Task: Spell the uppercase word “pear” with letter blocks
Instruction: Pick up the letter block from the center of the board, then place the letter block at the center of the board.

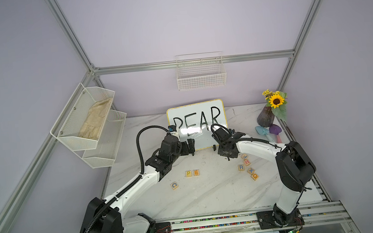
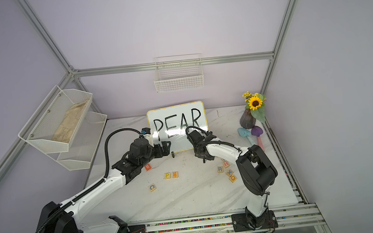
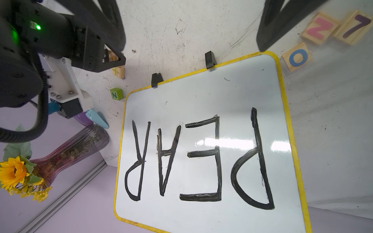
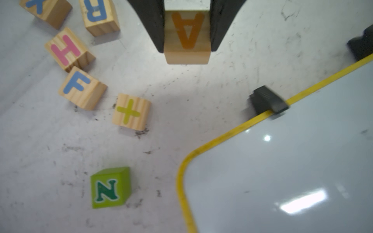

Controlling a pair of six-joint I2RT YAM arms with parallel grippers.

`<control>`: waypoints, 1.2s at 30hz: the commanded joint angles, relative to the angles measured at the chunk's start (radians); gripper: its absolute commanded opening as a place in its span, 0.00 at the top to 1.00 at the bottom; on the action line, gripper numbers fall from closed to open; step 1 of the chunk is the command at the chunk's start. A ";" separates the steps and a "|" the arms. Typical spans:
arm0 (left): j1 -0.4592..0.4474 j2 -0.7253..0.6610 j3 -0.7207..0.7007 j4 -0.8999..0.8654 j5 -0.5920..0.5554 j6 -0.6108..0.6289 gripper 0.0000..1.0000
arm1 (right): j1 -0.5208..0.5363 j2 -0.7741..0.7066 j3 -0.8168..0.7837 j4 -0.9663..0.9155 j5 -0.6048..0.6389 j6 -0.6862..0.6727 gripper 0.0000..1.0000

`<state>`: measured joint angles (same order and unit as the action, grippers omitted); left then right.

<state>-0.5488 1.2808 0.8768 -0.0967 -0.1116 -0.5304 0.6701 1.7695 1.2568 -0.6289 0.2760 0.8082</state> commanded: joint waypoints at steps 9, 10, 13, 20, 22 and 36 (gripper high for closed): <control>0.008 -0.098 -0.027 -0.072 -0.051 0.005 0.00 | 0.131 0.050 0.029 -0.024 -0.107 -0.096 0.71; 0.009 -0.107 -0.026 -0.082 -0.059 0.003 0.00 | 0.143 0.056 0.031 -0.030 -0.113 -0.100 0.71; 0.010 -0.139 -0.026 -0.105 -0.075 -0.013 0.00 | 0.177 0.071 0.032 -0.025 -0.127 -0.101 0.71; 0.013 -0.206 -0.053 -0.149 -0.032 -0.037 0.00 | 0.247 0.146 0.074 -0.011 -0.138 -0.089 0.71; 0.013 -0.224 -0.064 -0.179 -0.005 -0.056 0.00 | 0.260 0.158 0.078 -0.002 -0.141 -0.089 0.71; 0.024 -0.506 -0.254 -0.358 0.104 -0.203 0.00 | 0.281 0.176 0.083 0.018 -0.120 -0.090 0.71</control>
<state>-0.5323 0.8135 0.6857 -0.4168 -0.0483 -0.6895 0.9394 1.9377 1.3163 -0.5900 0.1341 0.7197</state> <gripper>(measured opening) 0.997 0.334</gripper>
